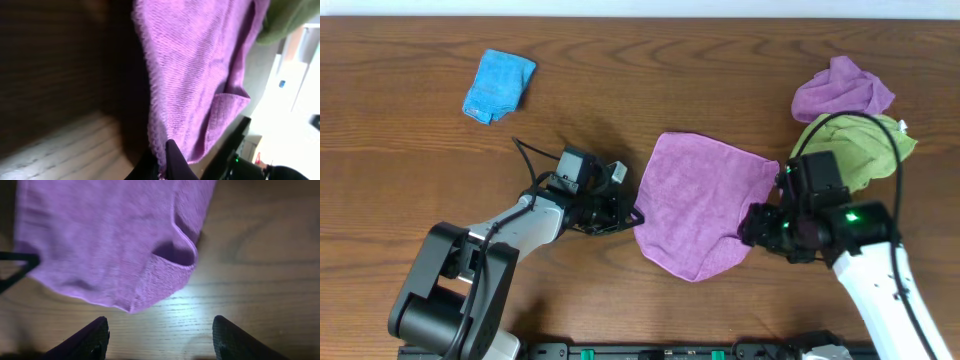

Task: Fold the cloth
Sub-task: 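Grasp the cloth's left corner with the left gripper, right corner with right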

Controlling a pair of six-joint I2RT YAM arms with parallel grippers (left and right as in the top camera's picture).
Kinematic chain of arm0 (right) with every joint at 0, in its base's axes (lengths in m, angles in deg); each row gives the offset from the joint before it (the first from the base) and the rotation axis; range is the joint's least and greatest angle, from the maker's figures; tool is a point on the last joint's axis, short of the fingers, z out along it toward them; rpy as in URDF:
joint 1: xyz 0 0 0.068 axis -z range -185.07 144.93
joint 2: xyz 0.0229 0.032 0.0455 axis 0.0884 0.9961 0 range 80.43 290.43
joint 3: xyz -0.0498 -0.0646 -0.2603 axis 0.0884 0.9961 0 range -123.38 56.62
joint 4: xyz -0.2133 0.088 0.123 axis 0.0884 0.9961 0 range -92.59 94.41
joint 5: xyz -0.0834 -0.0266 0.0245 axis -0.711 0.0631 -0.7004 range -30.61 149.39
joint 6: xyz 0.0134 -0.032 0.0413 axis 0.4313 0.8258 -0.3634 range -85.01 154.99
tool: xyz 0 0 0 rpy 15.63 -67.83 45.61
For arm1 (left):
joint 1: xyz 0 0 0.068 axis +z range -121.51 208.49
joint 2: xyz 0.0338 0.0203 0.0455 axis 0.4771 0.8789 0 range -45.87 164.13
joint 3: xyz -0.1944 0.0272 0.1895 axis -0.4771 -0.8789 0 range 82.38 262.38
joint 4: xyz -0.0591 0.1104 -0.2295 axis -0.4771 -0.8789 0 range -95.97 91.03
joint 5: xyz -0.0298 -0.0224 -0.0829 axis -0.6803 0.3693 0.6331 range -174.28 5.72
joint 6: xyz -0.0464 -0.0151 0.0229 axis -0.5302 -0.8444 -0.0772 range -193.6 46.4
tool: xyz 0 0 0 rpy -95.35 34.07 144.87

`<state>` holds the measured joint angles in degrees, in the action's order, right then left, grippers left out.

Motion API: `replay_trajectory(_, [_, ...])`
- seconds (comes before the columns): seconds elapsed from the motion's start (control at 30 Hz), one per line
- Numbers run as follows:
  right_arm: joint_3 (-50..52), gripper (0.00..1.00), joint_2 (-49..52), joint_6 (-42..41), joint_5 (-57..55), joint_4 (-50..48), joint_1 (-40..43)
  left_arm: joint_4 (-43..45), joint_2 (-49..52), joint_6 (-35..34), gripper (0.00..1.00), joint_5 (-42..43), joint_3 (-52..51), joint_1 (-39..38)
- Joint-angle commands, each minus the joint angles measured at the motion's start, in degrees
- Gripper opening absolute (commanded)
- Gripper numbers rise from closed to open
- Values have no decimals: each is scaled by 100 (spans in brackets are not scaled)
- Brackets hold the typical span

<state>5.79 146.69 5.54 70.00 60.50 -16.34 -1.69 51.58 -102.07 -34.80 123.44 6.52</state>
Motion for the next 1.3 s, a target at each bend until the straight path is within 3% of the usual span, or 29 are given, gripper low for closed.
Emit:
replay_trajectory(0.0, [378, 67, 179, -424, 61, -111, -7, -4, -79, 214, 6, 310, 28, -7])
replay_trajectory(0.23, [942, 67, 601, -702, 188, -767, -7, -20, -254, 278, 6, 616, 28, -7])
replay_trajectory(0.63, [979, 63, 1513, -1082, 175, -1725, -7, -22, -278, 323, 6, 907, 28, -7])
replay_trajectory(0.97, [962, 64, 1464, -1075, 251, -1847, -7, -22, -278, 321, 6, 907, 28, -7])
replay_trajectory(1.07, [964, 54, 1467, -1075, 249, -1801, -7, -22, -278, 321, 6, 907, 28, -7])
replay_trajectory(1.2, [964, 31, 1475, -1054, 249, -1784, -7, -20, -278, 319, 6, 907, 28, -7])
replay_trajectory(1.27, [964, 13, 1475, -979, 249, -1749, -7, -20, -278, 321, 6, 907, 28, -7])
